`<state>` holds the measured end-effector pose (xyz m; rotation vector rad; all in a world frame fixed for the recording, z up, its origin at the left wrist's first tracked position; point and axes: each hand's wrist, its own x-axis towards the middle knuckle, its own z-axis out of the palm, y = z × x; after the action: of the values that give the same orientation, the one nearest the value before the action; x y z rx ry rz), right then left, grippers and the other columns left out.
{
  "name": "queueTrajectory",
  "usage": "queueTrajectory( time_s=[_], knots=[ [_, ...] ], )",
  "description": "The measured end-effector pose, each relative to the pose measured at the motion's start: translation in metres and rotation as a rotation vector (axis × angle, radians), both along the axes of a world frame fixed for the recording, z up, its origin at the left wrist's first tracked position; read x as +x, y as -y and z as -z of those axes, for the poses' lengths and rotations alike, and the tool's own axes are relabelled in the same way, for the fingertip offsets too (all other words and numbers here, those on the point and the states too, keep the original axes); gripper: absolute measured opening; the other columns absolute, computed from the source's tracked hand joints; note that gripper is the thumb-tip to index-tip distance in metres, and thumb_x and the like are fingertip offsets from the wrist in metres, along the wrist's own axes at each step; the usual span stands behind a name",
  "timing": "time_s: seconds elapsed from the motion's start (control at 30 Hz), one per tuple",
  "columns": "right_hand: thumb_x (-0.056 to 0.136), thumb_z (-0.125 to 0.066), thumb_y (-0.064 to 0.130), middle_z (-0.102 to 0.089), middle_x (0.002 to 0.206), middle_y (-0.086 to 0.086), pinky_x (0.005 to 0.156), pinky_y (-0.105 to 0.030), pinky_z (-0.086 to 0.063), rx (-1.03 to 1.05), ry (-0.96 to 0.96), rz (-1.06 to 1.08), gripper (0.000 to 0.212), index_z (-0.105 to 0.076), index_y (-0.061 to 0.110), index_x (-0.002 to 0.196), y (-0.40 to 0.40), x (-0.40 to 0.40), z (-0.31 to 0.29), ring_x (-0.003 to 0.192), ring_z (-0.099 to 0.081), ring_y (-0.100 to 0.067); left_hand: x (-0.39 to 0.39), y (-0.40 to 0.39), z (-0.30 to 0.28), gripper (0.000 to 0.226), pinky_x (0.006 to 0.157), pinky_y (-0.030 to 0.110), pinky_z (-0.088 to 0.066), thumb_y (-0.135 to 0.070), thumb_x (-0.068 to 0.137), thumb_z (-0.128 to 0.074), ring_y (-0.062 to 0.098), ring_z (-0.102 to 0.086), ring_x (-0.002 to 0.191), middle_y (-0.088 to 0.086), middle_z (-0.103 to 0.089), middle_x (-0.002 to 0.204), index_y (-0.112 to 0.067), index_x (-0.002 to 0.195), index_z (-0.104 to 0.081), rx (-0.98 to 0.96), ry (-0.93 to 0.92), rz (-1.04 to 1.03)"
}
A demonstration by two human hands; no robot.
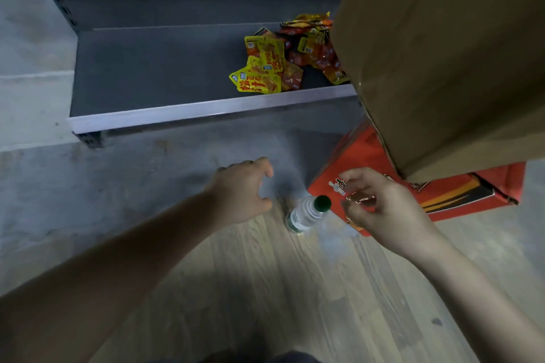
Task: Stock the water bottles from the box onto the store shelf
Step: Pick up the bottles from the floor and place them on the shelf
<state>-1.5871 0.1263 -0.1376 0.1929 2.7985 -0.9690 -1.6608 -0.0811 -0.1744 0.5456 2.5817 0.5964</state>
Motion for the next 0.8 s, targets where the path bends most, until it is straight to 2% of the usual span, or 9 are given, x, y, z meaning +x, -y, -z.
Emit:
queueTrajectory(
  time_s=[0.23,0.3,0.43,0.5,0.57,0.7,0.8],
  knots=[
    [0.081,-0.065,0.014,-0.062,0.098,0.005,0.08,-0.026,-0.046,-0.008,0.012,0.031,0.035,-0.056,0.023,0.114,-0.016,0.006,0.033,0.089,-0.059,-0.014,0.0,-0.027,0.043,0.048,0.092,0.028,-0.037,-0.026,0.078,-0.065,0.019,-0.055,0.109,-0.003,-0.058,0.115,-0.022,0.122,-0.047,-0.024,0.019,0.061],
    [0.081,-0.065,0.014,-0.061,0.097,0.007,0.079,-0.024,-0.046,-0.018,0.008,0.039,0.035,-0.056,0.024,0.114,-0.02,0.008,0.04,0.09,-0.06,-0.013,0.0,-0.033,0.054,0.049,0.093,0.028,-0.038,-0.026,0.078,-0.065,0.019,-0.055,0.109,-0.002,-0.058,0.118,-0.021,0.123,-0.047,-0.028,0.023,0.079],
    [0.081,-0.064,0.014,-0.06,0.095,0.008,0.073,-0.011,-0.042,-0.005,0.003,0.055,0.035,-0.056,0.024,0.114,-0.029,0.011,0.054,0.089,-0.059,-0.011,0.0,-0.045,0.076,0.051,0.093,0.028,-0.038,-0.028,0.078,-0.066,0.02,-0.054,0.113,-0.002,-0.057,0.121,-0.02,0.125,-0.046,-0.035,0.019,0.114],
    [0.08,-0.064,0.014,-0.062,0.095,0.006,0.072,-0.01,-0.041,0.013,0.003,0.058,0.036,-0.056,0.022,0.114,-0.034,0.012,0.061,0.088,-0.06,-0.011,0.0,-0.052,0.088,0.053,0.092,0.028,-0.038,-0.03,0.078,-0.067,0.02,-0.054,0.115,-0.001,-0.057,0.122,-0.019,0.125,-0.045,-0.037,0.027,0.12],
    [0.081,-0.064,0.015,-0.063,0.096,0.005,0.073,-0.015,-0.045,0.02,0.008,0.066,0.036,-0.056,0.021,0.115,-0.037,0.012,0.066,0.088,-0.059,-0.011,-0.001,-0.059,0.099,0.056,0.092,0.028,-0.039,-0.031,0.077,-0.068,0.021,-0.054,0.115,0.0,-0.057,0.122,-0.018,0.126,-0.044,-0.029,0.054,0.111],
    [0.08,-0.064,0.015,-0.064,0.098,0.002,0.081,-0.033,-0.05,0.04,0.021,0.075,0.038,-0.055,0.019,0.117,-0.042,0.012,0.075,0.088,-0.06,-0.013,-0.006,-0.069,0.117,0.058,0.092,0.029,-0.041,-0.029,0.075,-0.071,0.02,-0.056,0.113,0.0,-0.059,0.12,-0.018,0.125,-0.046,0.003,0.101,0.088],
    [0.08,-0.064,0.015,-0.064,0.098,0.001,0.079,-0.034,-0.05,0.055,0.025,0.084,0.038,-0.055,0.019,0.117,-0.047,0.012,0.081,0.089,-0.06,-0.014,-0.011,-0.076,0.13,0.059,0.093,0.03,-0.041,-0.026,0.073,-0.072,0.02,-0.055,0.114,0.0,-0.057,0.121,-0.02,0.125,-0.045,0.003,0.126,0.1]
  ],
)
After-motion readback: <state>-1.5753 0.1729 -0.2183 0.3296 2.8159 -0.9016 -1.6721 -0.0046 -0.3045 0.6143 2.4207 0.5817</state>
